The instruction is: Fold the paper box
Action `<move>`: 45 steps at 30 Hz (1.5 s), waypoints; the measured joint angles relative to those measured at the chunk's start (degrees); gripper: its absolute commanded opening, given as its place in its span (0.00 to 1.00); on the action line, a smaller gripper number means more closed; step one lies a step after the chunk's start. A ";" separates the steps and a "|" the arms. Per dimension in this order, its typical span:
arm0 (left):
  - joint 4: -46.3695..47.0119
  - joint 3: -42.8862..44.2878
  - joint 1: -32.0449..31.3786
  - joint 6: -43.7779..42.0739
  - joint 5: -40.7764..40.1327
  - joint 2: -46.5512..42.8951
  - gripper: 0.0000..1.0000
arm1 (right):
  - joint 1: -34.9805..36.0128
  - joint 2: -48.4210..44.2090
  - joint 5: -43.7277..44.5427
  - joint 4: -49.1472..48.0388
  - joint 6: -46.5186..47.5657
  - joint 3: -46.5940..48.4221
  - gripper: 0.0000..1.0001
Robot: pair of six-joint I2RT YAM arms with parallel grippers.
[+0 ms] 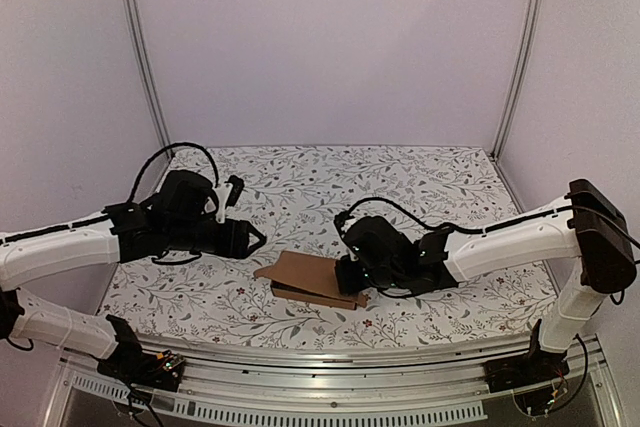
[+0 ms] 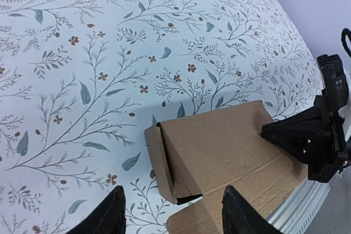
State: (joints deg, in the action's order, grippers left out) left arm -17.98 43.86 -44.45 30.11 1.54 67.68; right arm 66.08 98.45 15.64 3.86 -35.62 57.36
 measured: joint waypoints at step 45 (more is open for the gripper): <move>34.29 -15.72 11.65 14.43 37.09 16.90 0.00 | 0.42 0.00 0.57 -0.02 0.17 0.02 0.00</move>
State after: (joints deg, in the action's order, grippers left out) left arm 16.32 28.14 -32.80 44.53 38.63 84.58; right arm 66.50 98.45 16.21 3.84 -35.44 57.39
